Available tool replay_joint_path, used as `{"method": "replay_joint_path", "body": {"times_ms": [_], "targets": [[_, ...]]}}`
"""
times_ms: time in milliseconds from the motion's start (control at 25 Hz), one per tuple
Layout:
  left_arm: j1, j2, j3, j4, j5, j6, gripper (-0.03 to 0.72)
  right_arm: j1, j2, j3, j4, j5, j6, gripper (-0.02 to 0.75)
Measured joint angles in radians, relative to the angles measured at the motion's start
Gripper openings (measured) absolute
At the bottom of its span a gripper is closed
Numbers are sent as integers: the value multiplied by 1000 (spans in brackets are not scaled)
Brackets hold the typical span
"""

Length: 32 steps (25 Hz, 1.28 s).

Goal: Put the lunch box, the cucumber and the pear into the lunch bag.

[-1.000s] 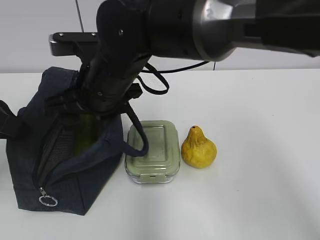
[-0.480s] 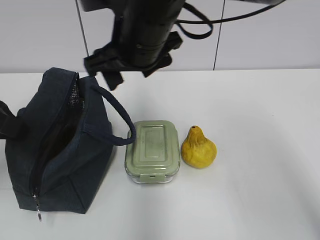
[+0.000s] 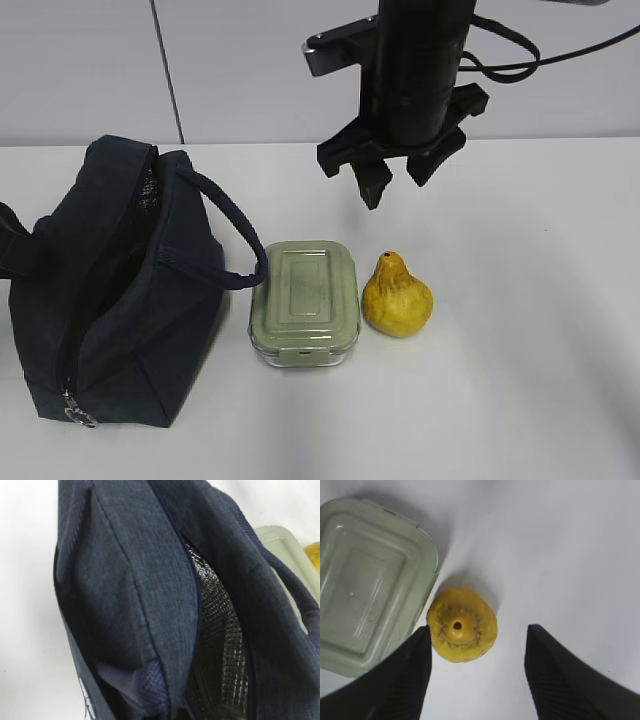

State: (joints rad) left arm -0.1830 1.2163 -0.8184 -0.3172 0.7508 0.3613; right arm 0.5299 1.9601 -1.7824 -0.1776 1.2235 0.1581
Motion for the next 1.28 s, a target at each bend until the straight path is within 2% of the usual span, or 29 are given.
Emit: {"method": "replay_joint_path", "body": {"times_ms": [320,1000,1120,1160,1200,1280], "targets": [[0,0,0,5,1,0,1,-5,97,2,46,1,-48,453],[0,0,0,11,4,0,1,-5,194,4,48,-1,-58,444],[0,0,0,11,4,0,1,-5,195,6,50,-1,-73,373],[0,0,0,11,4,0,1,-5,195,6,50,-1,-77,215],[0,0,0,11,4,0,1,-5,195,8,50,-3,-85,159],[0,0,0,11,4,0,1,-5,195,10,51,-3,-88,136]]}}
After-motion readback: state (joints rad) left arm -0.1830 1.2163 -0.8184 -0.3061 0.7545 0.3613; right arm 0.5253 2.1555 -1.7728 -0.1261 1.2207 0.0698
